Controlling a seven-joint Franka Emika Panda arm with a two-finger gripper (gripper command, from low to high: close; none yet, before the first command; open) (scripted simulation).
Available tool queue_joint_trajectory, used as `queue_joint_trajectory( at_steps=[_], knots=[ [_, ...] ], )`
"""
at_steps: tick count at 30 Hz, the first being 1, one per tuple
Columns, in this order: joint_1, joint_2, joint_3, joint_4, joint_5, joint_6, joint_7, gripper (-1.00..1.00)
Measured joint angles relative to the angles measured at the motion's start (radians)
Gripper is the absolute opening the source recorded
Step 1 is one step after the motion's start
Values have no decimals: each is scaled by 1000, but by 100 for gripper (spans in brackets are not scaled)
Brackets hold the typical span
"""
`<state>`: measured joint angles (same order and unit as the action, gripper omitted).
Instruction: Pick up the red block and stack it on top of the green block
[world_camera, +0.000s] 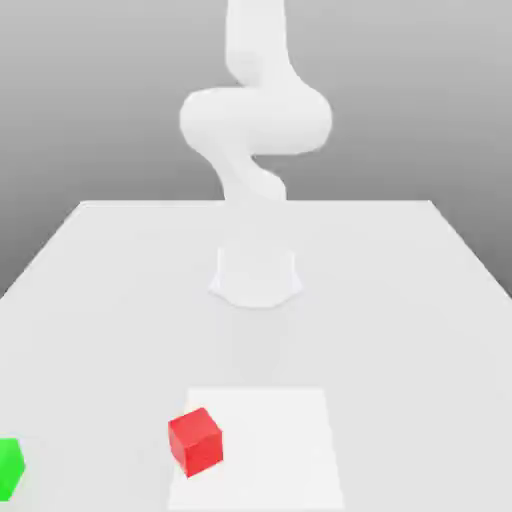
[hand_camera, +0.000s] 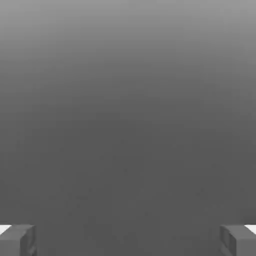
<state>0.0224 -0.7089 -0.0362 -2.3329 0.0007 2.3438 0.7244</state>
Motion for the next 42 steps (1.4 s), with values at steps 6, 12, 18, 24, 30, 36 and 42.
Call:
queue_joint_trajectory(
  at_steps=[6, 12, 18, 24, 30, 36, 42],
  knots=[
    [50, 223, -89, -81, 10, 107, -191, 0],
    [80, 440, -159, -159, 38, 211, -390, 0],
    [74, 659, -193, -237, 69, 315, -591, 0],
    [38, 875, -178, -284, 102, 440, -745, 0],
    [-13, 1014, -111, -265, 179, 552, -808, -100],
    [-8, 996, -119, -268, 166, 537, -799, -100],
    [-1, 853, -191, -254, 81, 377, -694, -100]
  ],
)
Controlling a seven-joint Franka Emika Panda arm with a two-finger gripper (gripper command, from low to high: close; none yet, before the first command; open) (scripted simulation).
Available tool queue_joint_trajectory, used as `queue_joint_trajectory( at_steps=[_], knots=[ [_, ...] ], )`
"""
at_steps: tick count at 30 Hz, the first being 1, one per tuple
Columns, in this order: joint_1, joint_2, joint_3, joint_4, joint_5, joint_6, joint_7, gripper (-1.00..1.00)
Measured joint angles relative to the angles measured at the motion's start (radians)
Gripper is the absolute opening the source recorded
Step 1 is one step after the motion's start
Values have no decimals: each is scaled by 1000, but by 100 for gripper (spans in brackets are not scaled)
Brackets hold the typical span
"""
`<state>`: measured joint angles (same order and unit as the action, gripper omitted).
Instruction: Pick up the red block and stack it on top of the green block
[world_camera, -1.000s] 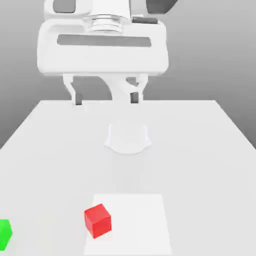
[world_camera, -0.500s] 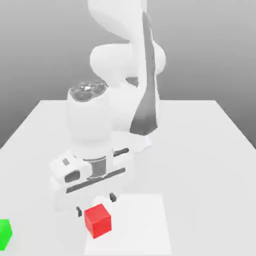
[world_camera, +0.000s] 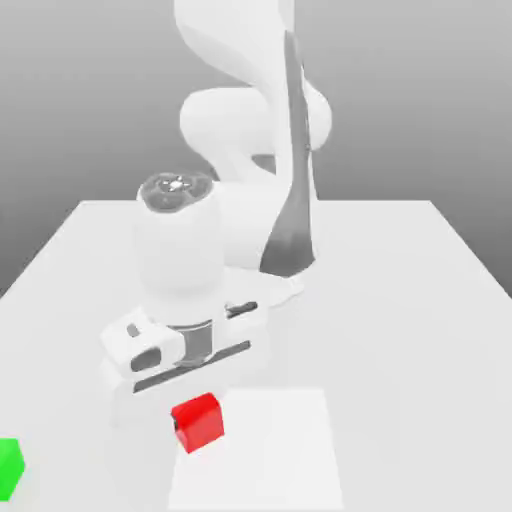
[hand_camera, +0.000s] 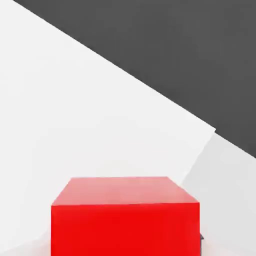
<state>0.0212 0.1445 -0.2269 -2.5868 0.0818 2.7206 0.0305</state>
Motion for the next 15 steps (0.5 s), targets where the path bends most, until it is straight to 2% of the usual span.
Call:
queue_joint_trajectory(
  at_steps=[10, 14, 15],
  knots=[
    [-177, 160, -189, 346, 128, -215, 261, -100],
    [-234, 287, -151, 388, 217, -138, 233, -100],
    [-242, 310, -142, 391, 233, -120, 223, 100]
  ],
)
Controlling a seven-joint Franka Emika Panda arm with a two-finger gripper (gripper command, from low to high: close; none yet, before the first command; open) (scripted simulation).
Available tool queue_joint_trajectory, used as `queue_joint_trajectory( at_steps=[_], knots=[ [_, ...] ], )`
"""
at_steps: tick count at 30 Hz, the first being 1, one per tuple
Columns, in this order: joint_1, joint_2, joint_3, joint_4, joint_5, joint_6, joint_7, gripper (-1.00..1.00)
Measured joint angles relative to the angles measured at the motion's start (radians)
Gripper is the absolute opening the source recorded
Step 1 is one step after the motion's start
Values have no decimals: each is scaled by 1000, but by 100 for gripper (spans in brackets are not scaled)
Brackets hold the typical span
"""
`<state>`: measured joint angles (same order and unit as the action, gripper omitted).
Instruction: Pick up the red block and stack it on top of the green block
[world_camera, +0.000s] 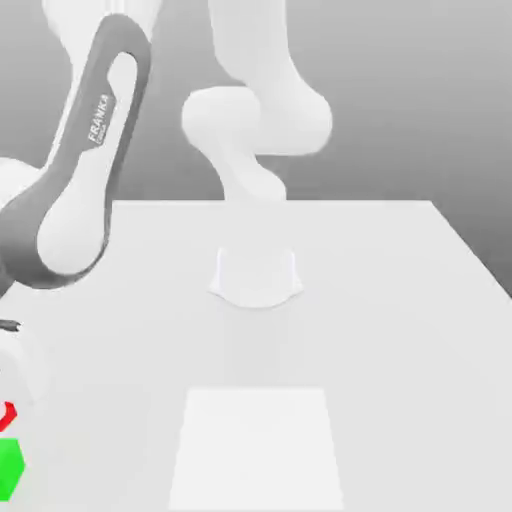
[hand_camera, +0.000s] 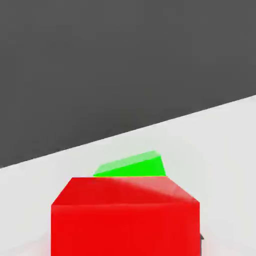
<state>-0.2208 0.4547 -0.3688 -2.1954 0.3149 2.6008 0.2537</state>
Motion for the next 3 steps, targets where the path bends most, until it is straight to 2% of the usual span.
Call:
queue_joint_trajectory(
  at_steps=[3],
  knots=[
    [0, 0, 0, 0, 0, 0, 0, 100]
  ],
)
